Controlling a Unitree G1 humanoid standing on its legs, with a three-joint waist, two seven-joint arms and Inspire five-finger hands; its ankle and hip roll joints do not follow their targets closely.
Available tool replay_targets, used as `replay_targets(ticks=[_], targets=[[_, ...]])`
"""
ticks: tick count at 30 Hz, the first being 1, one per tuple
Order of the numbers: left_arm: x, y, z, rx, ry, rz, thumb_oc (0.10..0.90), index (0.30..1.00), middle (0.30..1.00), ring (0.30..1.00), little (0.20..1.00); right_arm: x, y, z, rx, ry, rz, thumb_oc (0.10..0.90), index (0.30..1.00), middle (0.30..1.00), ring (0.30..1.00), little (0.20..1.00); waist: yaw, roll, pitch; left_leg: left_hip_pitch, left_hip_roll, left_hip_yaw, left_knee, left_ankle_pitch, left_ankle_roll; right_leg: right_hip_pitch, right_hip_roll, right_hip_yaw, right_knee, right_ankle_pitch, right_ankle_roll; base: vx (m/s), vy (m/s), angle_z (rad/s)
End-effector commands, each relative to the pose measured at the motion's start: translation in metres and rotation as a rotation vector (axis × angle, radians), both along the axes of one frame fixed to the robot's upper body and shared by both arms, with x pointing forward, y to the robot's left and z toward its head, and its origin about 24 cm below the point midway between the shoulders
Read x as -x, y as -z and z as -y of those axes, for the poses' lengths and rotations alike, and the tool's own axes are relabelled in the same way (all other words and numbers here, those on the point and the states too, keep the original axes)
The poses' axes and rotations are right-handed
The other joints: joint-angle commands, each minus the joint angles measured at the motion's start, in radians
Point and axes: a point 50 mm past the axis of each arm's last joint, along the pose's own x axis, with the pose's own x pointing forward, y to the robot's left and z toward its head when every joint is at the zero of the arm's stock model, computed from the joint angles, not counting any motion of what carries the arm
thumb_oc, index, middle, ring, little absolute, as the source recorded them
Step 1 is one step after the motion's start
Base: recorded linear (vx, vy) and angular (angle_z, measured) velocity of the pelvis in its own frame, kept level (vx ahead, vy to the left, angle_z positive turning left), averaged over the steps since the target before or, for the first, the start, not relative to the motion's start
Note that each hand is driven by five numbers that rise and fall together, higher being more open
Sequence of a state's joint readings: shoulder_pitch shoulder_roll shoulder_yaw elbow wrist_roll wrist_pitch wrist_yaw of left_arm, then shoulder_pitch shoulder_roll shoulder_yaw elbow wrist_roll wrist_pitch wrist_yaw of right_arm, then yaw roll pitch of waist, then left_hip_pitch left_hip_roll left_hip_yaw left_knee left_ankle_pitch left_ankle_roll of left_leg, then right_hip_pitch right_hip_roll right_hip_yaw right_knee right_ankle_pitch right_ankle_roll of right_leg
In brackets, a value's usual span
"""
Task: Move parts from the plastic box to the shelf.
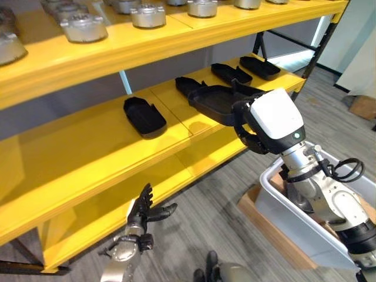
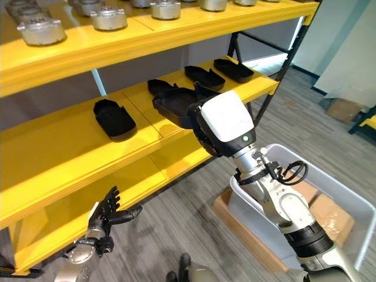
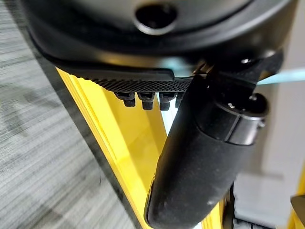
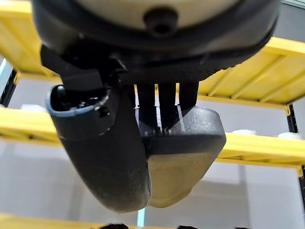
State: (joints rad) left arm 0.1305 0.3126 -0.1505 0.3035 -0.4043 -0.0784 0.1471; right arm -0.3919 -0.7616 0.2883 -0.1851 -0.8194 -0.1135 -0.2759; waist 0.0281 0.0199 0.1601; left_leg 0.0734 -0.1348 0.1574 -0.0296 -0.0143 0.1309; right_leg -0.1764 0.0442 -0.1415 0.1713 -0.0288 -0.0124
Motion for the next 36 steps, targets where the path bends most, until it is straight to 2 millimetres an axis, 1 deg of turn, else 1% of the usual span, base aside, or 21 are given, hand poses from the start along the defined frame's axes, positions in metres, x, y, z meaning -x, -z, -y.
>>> replay_targets(ticks=[1, 6, 7, 8, 9, 10, 11, 12, 14, 15, 16, 17, 18, 19, 24, 25, 26, 31, 33, 35, 36], targets=[[-0.022, -0.033, -0.009, -0.091, 0.053, 0.184, 0.9, 1.0, 1.0, 1.0, 1.0, 0.006, -0.059, 0.002, -0.154, -0.054, 0.264, 0.4, 0.3, 0.3, 0.3, 0.3, 0.022, -0.065, -0.114, 0.004, 0.111, -0.07, 0.014, -0.021, -0.108, 0.165, -0.07, 0.017, -0.169, 0.114, 0.096, 0.08, -0.079, 0.19], [-0.028, -0.036, -0.003, -0.076, 0.065, 0.2, 0.9, 1.0, 1.0, 1.0, 1.0, 0.008, -0.063, -0.001, -0.147, -0.076, 0.286, 0.4, 0.3, 0.3, 0.3, 0.3, 0.018, -0.074, -0.082, -0.049, 0.113, -0.074, 0.116, -0.039, -0.131, 0.165, -0.091, -0.016, -0.154, 0.11, 0.087, -0.03, -0.043, 0.34], [-0.033, -0.039, 0.002, -0.062, 0.081, 0.214, 0.9, 1.0, 1.0, 1.0, 1.0, 0.011, -0.067, 0.003, -0.144, -0.066, 0.314, 0.4, 0.3, 0.3, 0.3, 0.3, -0.002, -0.087, -0.059, -0.086, 0.16, 0.006, 0.191, -0.048, -0.151, 0.165, -0.118, -0.054, -0.143, 0.103, 0.081, -0.09, 0.009, 0.46], [-0.035, -0.04, 0.005, -0.055, 0.09, 0.218, 0.9, 1.0, 1.0, 1.0, 1.0, 0.012, -0.07, 0.004, -0.145, -0.061, 0.334, 0.4, 0.3, 0.3, 0.3, 0.3, -0.01, -0.097, -0.055, -0.099, 0.195, 0.037, 0.213, -0.046, -0.16, 0.164, -0.133, -0.071, -0.141, 0.103, 0.081, -0.1, 0.03, 0.62], [-0.038, -0.041, 0.007, -0.05, 0.096, 0.223, 0.9, 1.0, 1.0, 1.0, 1.0, 0.012, -0.071, 0.007, -0.154, -0.052, 0.344, 0.4, 0.3, 0.3, 0.3, 0.3, -0.012, -0.107, -0.052, -0.108, 0.24, 0.048, 0.234, -0.039, -0.168, 0.165, -0.148, -0.083, -0.137, 0.1, 0.081, -0.02, 0.073, 1.12], [-0.038, -0.042, 0.009, -0.046, 0.107, 0.229, 0.9, 1.0, 1.0, 1.0, 1.0, 0.012, -0.071, 0.008, -0.157, -0.048, 0.344, 0.4, 0.3, 0.3, 0.3, 0.3, -0.009, -0.11, -0.053, -0.109, 0.278, 0.029, 0.236, -0.026, -0.179, 0.167, -0.159, -0.09, -0.133, 0.096, 0.084, 0.05, 0.172, 1.0], [-0.037, -0.043, 0.01, -0.05, 0.112, 0.232, 0.9, 1.0, 1.0, 1.0, 1.0, 0.013, -0.073, 0.011, -0.166, -0.044, 0.355, 0.4, 0.3, 0.3, 0.3, 0.3, -0.009, -0.109, -0.06, -0.096, 0.373, 0.008, 0.204, 0.04, -0.205, 0.175, -0.185, -0.109, -0.123, 0.084, 0.095, 0.1, 0.232, 0.74], [-0.036, -0.042, 0.009, -0.049, 0.108, 0.228, 0.9, 1.0, 1.0, 1.0, 1.0, 0.013, -0.074, 0.013, -0.169, -0.039, 0.356, 0.4, 0.3, 0.3, 0.3, 0.3, -0.01, -0.102, -0.066, -0.086, 0.423, 0.003, 0.168, 0.095, -0.223, 0.177, -0.193, -0.12, -0.113, 0.073, 0.103, 0.13, 0.268, 0.11], [-0.034, -0.041, 0.009, -0.041, 0.098, 0.222, 0.9, 1.0, 1.0, 1.0, 1.0, 0.013, -0.073, 0.018, -0.166, -0.017, 0.35, 0.4, 0.3, 0.3, 0.3, 0.3, -0.012, -0.078, -0.076, -0.078, 0.494, 0.0, 0.084, 0.199, -0.255, 0.177, -0.21, -0.136, -0.09, 0.054, 0.113, 0.11, 0.218, 0.21], [-0.034, -0.04, 0.01, -0.039, 0.099, 0.221, 0.9, 1.0, 1.0, 1.0, 1.0, 0.013, -0.073, 0.018, -0.165, -0.016, 0.35, 0.4, 0.3, 0.3, 0.3, 0.3, -0.013, -0.076, -0.077, -0.074, 0.496, -0.002, 0.071, 0.209, -0.258, 0.176, -0.208, -0.14, -0.086, 0.051, 0.112, 0.09, 0.186, 0.38], [-0.034, -0.039, 0.01, -0.027, 0.094, 0.217, 0.9, 1.0, 1.0, 1.0, 1.0, 0.014, -0.074, 0.02, -0.159, -0.008, 0.353, 0.4, 0.3, 0.3, 0.3, 0.3, -0.015, -0.063, -0.081, -0.058, 0.496, 0.005, 0.046, 0.208, -0.263, 0.172, -0.218, -0.149, -0.065, 0.041, 0.115, 0.1, 0.248, 0.46], [-0.034, -0.04, 0.008, -0.036, 0.09, 0.218, 0.9, 1.0, 1.0, 1.0, 1.0, 0.013, -0.075, 0.021, -0.155, 0.004, 0.361, 0.4, 0.3, 0.3, 0.3, 0.3, -0.016, -0.043, -0.091, -0.043, 0.49, 0.016, -0.004, 0.184, -0.276, 0.172, -0.232, -0.156, -0.046, 0.035, 0.121, 0.15, 0.352, 0.35], [-0.035, -0.04, 0.008, -0.037, 0.1, 0.219, 0.9, 1.0, 1.0, 1.0, 1.0, 0.013, -0.072, 0.024, -0.163, 0.021, 0.352, 0.4, 0.3, 0.3, 0.3, 0.3, -0.013, -0.037, -0.093, -0.041, 0.473, 0.021, -0.009, 0.171, -0.276, 0.178, -0.242, -0.162, -0.044, 0.037, 0.124, 0.12, 0.264, 0.3], [-0.035, -0.04, 0.008, -0.037, 0.102, 0.218, 0.9, 1.0, 1.0, 1.0, 1.0, 0.013, -0.072, 0.025, -0.164, 0.023, 0.351, 0.4, 0.3, 0.3, 0.3, 0.3, -0.014, -0.039, -0.093, -0.041, 0.47, 0.02, -0.007, 0.168, -0.274, 0.18, -0.245, -0.163, -0.044, 0.037, 0.126, 0.1, 0.182, 0.23], [-0.039, -0.047, 0.004, -0.095, 0.143, 0.236, 0.9, 1.0, 1.0, 1.0, 1.0, 0.014, -0.071, 0.022, -0.168, 0.024, 0.357, 0.4, 0.3, 0.3, 0.3, 0.3, 0.014, -0.053, -0.088, -0.044, 0.375, -0.006, 0.015, 0.108, -0.245, 0.229, -0.317, -0.182, -0.054, 0.074, 0.158, 0.13, 0.245, 0.49], [-0.043, -0.05, 0.001, -0.119, 0.134, 0.247, 0.9, 1.0, 1.0, 1.0, 1.0, 0.013, -0.071, 0.018, -0.168, 0.019, 0.363, 0.4, 0.3, 0.3, 0.3, 0.3, 0.032, -0.065, -0.089, -0.045, 0.326, -0.011, 0.015, 0.08, -0.225, 0.238, -0.356, -0.187, -0.056, 0.112, 0.18, 0.16, 0.306, 0.58], [-0.043, -0.05, 0.0, -0.121, 0.132, 0.249, 0.9, 1.0, 1.0, 1.0, 1.0, 0.012, -0.071, 0.017, -0.169, 0.017, 0.363, 0.4, 0.3, 0.3, 0.3, 0.3, 0.036, -0.069, -0.092, -0.045, 0.312, -0.012, 0.012, 0.074, -0.217, 0.24, -0.366, -0.19, -0.059, 0.121, 0.186, 0.12, 0.245, 0.56], [-0.041, -0.05, -0.002, -0.12, 0.112, 0.248, 0.9, 1.0, 1.0, 1.0, 1.0, 0.009, -0.068, 0.011, -0.165, 0.01, 0.334, 0.4, 0.3, 0.3, 0.3, 0.3, 0.055, -0.084, -0.102, -0.037, 0.269, -0.013, -0.011, 0.06, -0.194, 0.255, -0.4, -0.202, -0.066, 0.159, 0.208, 0.1, 0.11, 0.23], [-0.038, -0.049, -0.003, -0.118, 0.106, 0.243, 0.9, 1.0, 1.0, 1.0, 1.0, 0.002, -0.057, 0.007, -0.174, 0.008, 0.261, 0.4, 0.3, 0.3, 0.3, 0.3, 0.079, -0.096, -0.099, -0.048, 0.246, -0.027, -0.008, 0.051, -0.182, 0.263, -0.418, -0.224, -0.062, 0.179, 0.218, 0.13, 0.086, 0.09], [-0.037, -0.048, -0.003, -0.116, 0.105, 0.24, 0.9, 1.0, 1.0, 1.0, 1.0, 0.0, -0.054, 0.006, -0.174, 0.009, 0.243, 0.4, 0.3, 0.3, 0.3, 0.3, 0.084, -0.099, -0.099, -0.051, 0.241, -0.029, -0.008, 0.051, -0.18, 0.267, -0.422, -0.23, -0.064, 0.185, 0.221, 0.08, 0.031, 0.09], [-0.032, -0.045, -0.006, -0.114, 0.099, 0.228, 0.9, 1.0, 1.0, 1.0, 1.0, -0.005, -0.045, 0.004, -0.163, 0.015, 0.187, 0.4, 0.3, 0.3, 0.3, 0.3, 0.109, -0.104, -0.094, -0.062, 0.232, -0.037, -0.01, 0.054, -0.179, 0.276, -0.423, -0.253, -0.077, 0.198, 0.227, 0.08, 0.019, 0.13]])
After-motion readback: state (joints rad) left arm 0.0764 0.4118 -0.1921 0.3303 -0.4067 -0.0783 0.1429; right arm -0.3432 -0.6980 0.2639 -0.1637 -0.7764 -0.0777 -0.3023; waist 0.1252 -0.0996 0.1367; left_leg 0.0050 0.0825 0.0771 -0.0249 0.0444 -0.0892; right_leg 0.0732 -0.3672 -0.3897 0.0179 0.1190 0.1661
